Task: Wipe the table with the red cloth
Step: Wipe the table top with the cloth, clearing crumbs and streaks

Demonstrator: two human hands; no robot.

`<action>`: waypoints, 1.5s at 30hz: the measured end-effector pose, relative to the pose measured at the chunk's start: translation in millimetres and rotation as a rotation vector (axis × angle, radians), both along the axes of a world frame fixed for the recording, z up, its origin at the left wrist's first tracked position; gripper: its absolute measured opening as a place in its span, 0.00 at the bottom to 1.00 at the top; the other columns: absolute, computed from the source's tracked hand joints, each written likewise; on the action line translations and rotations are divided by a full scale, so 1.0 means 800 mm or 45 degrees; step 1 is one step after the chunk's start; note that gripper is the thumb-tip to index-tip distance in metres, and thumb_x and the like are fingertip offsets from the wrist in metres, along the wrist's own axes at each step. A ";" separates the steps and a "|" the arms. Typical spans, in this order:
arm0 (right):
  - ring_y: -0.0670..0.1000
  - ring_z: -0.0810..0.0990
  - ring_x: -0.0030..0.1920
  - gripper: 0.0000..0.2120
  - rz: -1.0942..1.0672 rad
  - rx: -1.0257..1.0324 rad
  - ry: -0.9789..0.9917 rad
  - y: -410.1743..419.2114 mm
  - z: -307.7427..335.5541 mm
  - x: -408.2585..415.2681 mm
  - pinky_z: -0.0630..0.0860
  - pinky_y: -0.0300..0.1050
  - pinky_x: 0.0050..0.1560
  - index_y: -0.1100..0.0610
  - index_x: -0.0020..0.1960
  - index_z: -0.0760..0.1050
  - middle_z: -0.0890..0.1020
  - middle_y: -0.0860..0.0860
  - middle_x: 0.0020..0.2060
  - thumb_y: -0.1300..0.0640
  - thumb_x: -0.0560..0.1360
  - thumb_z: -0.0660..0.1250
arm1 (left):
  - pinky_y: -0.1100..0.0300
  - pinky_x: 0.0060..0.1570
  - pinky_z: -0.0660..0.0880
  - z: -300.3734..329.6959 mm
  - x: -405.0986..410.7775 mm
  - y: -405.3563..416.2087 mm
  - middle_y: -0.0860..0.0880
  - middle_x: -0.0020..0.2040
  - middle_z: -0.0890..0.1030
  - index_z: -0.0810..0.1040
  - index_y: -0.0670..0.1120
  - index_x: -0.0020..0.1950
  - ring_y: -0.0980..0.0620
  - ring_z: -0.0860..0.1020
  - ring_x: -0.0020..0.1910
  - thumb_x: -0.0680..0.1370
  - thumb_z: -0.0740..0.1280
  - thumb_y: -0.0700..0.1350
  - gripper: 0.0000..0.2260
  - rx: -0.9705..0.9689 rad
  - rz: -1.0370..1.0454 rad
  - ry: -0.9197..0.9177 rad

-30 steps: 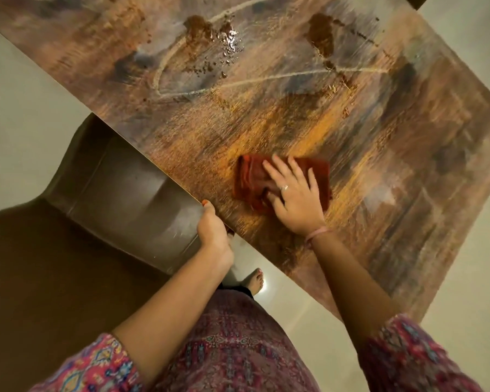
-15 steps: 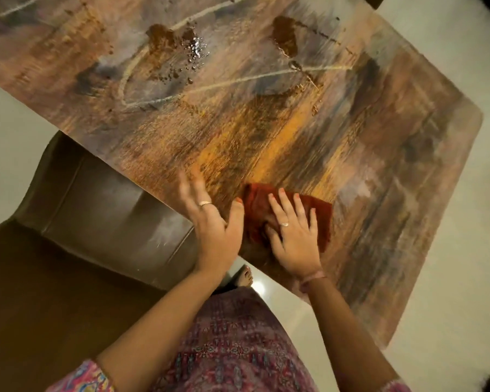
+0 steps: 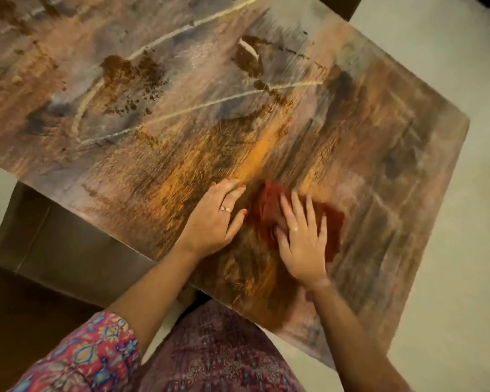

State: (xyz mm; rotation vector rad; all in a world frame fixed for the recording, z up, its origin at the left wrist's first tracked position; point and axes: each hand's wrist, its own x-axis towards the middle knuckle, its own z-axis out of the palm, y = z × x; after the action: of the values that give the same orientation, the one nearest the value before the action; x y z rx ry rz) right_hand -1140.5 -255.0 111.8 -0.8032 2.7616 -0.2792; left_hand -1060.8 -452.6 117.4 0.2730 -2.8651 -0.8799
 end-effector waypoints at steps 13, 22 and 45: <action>0.53 0.48 0.77 0.29 -0.266 -0.012 0.108 -0.161 -0.015 -0.219 0.47 0.64 0.73 0.46 0.77 0.52 0.53 0.46 0.77 0.46 0.78 0.56 | 0.48 0.71 0.62 -0.017 -0.054 -0.009 0.40 0.67 0.73 0.72 0.39 0.67 0.42 0.69 0.69 0.80 0.56 0.51 0.22 -0.244 -0.088 -0.199; 0.52 0.49 0.77 0.28 -0.137 0.021 0.032 -0.155 -0.006 -0.292 0.47 0.64 0.73 0.45 0.77 0.53 0.54 0.45 0.77 0.48 0.79 0.56 | 0.47 0.69 0.65 -0.019 -0.055 -0.011 0.41 0.65 0.75 0.74 0.39 0.66 0.42 0.70 0.68 0.79 0.61 0.49 0.19 -0.272 -0.070 -0.104; 0.53 0.46 0.77 0.32 0.510 0.012 -0.090 -0.263 0.001 -0.137 0.44 0.62 0.73 0.44 0.77 0.51 0.51 0.45 0.78 0.49 0.76 0.59 | 0.48 0.65 0.68 -0.026 -0.056 -0.012 0.40 0.58 0.79 0.77 0.39 0.62 0.40 0.75 0.59 0.78 0.62 0.49 0.18 -0.353 -0.078 -0.155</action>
State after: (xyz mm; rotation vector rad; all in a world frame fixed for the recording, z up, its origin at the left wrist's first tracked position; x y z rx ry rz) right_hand -1250.0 -465.0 112.3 -1.2870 2.4628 -0.2102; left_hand -1105.7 -462.1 96.9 0.2156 -3.0748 -0.4794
